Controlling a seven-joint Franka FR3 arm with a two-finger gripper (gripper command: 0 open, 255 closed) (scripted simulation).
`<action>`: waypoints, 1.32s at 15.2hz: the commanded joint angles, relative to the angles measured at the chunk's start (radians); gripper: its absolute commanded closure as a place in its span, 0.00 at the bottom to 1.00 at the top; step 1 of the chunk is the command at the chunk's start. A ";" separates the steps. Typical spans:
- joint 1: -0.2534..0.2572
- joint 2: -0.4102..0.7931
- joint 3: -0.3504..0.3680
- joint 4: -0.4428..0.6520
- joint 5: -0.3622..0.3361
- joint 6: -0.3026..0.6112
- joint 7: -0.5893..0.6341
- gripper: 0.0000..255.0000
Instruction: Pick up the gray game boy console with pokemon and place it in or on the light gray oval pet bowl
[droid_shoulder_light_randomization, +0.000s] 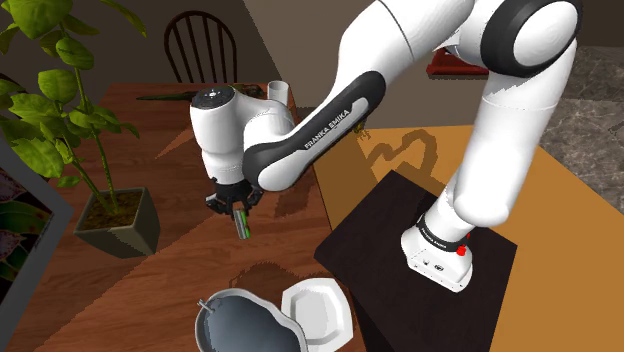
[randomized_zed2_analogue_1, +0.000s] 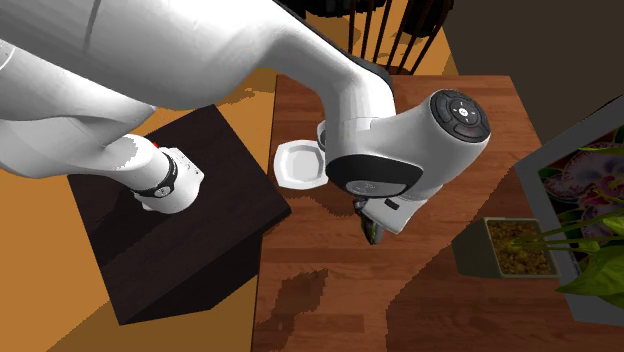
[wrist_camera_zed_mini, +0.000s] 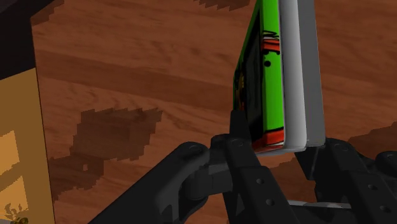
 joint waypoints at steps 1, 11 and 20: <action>-0.006 -0.022 0.009 0.004 0.019 -0.022 -0.011 1.00; -0.029 -0.103 0.036 0.046 0.092 -0.124 -0.061 1.00; 0.075 -0.178 0.129 0.007 0.145 -0.151 0.108 1.00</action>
